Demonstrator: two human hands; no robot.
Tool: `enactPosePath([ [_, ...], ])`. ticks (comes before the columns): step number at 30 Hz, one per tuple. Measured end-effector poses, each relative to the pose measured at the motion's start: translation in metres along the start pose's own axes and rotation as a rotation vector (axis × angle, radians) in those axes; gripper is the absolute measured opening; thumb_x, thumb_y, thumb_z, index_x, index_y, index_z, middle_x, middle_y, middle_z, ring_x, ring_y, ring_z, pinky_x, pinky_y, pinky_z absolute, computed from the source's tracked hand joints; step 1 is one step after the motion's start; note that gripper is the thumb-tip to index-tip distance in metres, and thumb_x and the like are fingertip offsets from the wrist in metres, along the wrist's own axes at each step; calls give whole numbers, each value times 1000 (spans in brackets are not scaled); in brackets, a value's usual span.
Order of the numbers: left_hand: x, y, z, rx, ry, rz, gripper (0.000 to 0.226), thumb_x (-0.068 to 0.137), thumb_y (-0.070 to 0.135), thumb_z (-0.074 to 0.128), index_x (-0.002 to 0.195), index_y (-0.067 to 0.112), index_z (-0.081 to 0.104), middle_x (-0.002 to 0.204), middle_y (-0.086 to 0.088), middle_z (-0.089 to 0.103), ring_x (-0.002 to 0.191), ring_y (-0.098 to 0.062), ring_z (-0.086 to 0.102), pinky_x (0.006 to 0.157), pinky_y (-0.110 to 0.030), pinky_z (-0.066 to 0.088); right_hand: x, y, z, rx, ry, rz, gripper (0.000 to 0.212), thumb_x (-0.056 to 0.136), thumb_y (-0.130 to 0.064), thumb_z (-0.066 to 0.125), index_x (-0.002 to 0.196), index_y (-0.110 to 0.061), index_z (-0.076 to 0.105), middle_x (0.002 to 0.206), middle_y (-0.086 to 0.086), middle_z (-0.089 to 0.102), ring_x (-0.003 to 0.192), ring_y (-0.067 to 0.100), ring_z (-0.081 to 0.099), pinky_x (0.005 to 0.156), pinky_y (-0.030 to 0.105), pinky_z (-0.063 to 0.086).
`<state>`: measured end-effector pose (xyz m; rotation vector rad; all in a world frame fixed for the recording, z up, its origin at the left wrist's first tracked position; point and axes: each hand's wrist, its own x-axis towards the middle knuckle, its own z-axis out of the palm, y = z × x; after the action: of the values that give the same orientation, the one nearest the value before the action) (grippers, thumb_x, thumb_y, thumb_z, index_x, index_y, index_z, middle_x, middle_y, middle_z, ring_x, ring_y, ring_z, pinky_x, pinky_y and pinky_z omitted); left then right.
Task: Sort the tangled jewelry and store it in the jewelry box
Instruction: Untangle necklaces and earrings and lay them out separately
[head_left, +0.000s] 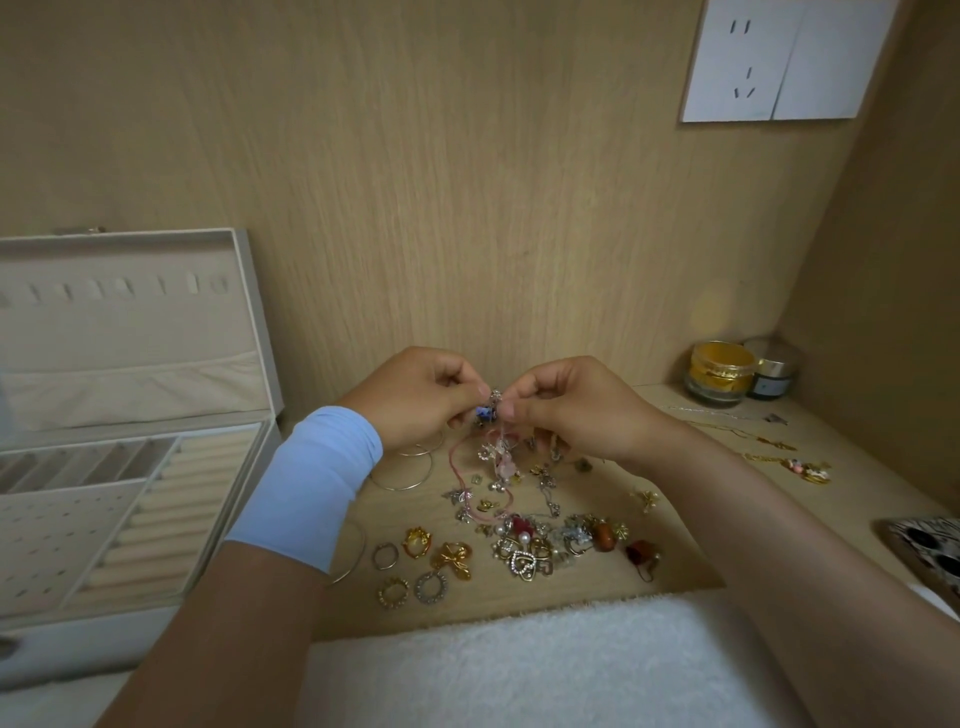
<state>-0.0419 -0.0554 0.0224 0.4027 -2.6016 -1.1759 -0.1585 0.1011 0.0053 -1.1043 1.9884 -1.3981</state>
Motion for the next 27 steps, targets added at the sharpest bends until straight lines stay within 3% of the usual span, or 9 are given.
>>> enactPosePath([
  [3,0,-3,0,42,-18,-23,24,96,22,60,73,24,69,53,12,60,59,-8,53,69,-25,44,1,3,1,9,-24,29,11,92,-16,71,92,-5,75,86,18,75,52,16,59,47,24,46],
  [9,0,-4,-1,50,-54,-32,26,96,23,60,72,25,69,42,16,45,43,-2,36,54,-24,32,1,4,4,-8,-21,16,14,94,-17,68,93,-7,76,75,8,72,49,14,52,46,23,41],
  [12,-2,-3,-2,44,-59,-21,25,97,23,60,73,25,69,42,17,46,41,0,37,53,-22,33,0,5,4,19,-66,-2,14,91,-18,71,93,-5,77,80,14,74,56,16,56,50,25,46],
  [14,-2,-3,-2,51,-66,-27,23,97,24,60,76,23,69,42,19,49,41,4,42,52,-17,33,0,5,3,60,-83,-11,12,88,-17,75,93,-7,77,75,7,74,57,14,59,51,21,47],
  [19,-1,-7,-2,9,-65,-35,26,96,23,59,72,23,69,42,16,44,44,-4,37,57,-25,32,2,10,4,48,-108,2,9,92,-18,71,91,-12,77,76,10,73,54,12,60,52,23,46],
  [24,0,-15,1,-31,-94,-33,29,99,23,55,73,23,68,52,11,49,63,-20,40,68,-31,36,-1,9,5,32,-189,15,19,99,-18,61,88,-7,70,53,-5,59,45,7,49,41,14,37],
  [27,1,-20,0,-8,-109,-18,27,100,23,54,76,25,67,53,13,49,62,-17,43,70,-32,38,1,11,3,36,-221,14,18,100,-19,59,90,-9,71,63,-3,65,51,10,52,49,20,44],
])
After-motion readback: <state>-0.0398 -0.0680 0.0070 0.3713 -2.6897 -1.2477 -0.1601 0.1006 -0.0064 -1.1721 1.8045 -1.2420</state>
